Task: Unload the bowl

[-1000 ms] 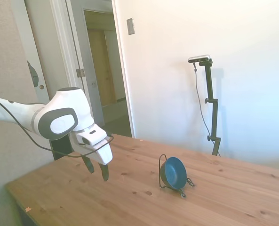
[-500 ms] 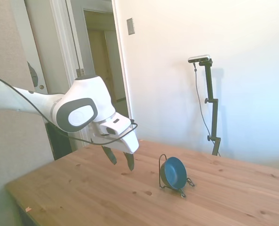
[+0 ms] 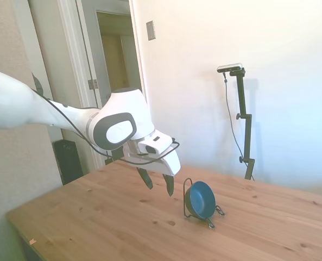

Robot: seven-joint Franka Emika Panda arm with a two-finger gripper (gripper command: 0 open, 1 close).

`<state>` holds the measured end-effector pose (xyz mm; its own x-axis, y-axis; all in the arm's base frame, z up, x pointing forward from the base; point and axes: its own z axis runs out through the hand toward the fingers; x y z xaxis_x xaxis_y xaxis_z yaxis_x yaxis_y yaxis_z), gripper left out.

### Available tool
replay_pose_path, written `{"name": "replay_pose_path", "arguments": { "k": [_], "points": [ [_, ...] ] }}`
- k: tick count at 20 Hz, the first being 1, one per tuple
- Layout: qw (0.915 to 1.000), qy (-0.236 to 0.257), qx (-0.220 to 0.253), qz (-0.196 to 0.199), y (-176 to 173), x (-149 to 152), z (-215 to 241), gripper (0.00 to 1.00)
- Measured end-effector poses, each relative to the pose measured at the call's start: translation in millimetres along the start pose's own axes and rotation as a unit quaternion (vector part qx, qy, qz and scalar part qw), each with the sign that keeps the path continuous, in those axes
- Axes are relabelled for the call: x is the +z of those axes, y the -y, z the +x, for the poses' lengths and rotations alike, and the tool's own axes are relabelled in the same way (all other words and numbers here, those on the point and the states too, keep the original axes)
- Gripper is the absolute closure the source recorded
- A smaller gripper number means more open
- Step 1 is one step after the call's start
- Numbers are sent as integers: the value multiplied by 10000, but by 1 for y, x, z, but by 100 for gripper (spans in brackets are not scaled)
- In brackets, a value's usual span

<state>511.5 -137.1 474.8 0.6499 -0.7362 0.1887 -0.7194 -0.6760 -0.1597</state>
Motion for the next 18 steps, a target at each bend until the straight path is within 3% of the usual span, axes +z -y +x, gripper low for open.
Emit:
{"name": "replay_pose_path", "arguments": {
  "k": [5,11,18],
  "points": [
    [9996,-9,-209,190,-13,-5,26,0],
    [9975,363,-554,237,-15,21,57,0],
    [9963,390,-718,260,-28,14,100,0]
  ]
}}
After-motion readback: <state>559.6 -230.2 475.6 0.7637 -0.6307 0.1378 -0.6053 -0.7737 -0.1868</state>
